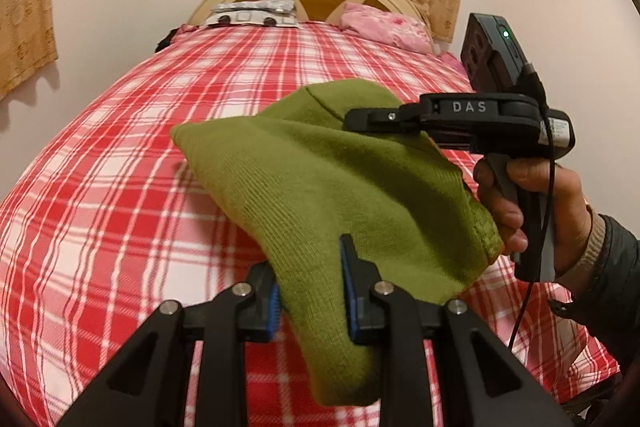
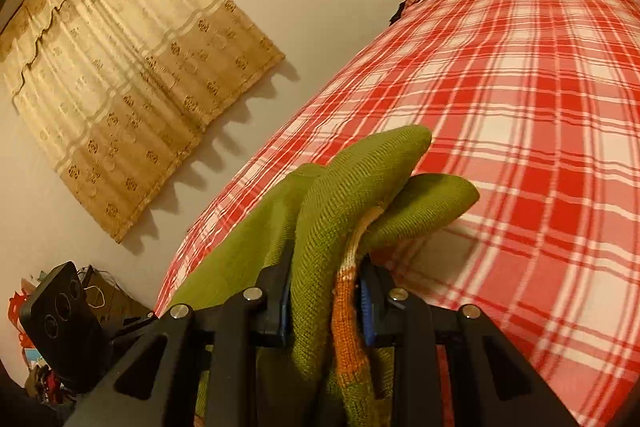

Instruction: Fold small clothes

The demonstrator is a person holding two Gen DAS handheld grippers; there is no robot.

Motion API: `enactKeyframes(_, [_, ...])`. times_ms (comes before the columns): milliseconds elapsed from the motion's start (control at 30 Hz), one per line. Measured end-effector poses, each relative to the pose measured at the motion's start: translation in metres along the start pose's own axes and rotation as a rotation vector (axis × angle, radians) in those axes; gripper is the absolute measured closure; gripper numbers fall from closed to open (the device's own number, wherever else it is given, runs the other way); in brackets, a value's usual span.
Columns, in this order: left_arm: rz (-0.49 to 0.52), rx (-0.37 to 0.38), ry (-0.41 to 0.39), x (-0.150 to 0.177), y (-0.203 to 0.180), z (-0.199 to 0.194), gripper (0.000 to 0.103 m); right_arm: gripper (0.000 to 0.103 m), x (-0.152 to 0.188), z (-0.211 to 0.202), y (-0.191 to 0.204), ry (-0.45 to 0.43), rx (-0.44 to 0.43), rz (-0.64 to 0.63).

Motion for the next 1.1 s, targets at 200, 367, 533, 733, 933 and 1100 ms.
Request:
enactKeyframes(200, [-0.023, -0.031, -0.005, 0.011, 0.018, -0.015, 0.078, 0.076, 0.016, 0.024, 0.02, 0.029, -0.039, 0.004])
enactKeyframes(367, [-0.043, -0.046, -0.002, 0.021, 0.029, -0.021, 0.078, 0.076, 0.025, 0.036, 0.031, 0.055, -0.051, -0.007])
enactKeyframes(533, [-0.059, -0.054, -0.003, 0.031, 0.039, -0.031, 0.078, 0.076, 0.034, 0.045, 0.041, 0.075, -0.058, -0.016])
enactKeyframes(733, [-0.066, -0.073, 0.011, 0.044, 0.052, -0.037, 0.078, 0.076, 0.045, 0.058, 0.053, 0.098, -0.08, -0.027])
enactKeyframes(933, [-0.084, -0.08, 0.021, 0.052, 0.06, -0.038, 0.078, 0.076, 0.054, 0.066, 0.058, 0.111, -0.09, -0.017])
enactKeyframes(1100, [-0.075, -0.072, 0.036, 0.062, 0.06, -0.036, 0.078, 0.076, 0.056, 0.069, 0.053, 0.125, -0.087, 0.0])
Point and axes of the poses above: each gripper's, at about its wrist camera, not at the fingertips, and z roughly the way its jaws point, y to its left, x to its underside, the point moved 7 cm from there along z, roughly the way its jaws point, and after that the axes turned 11 degrees about -y, right-handed, at the moved point
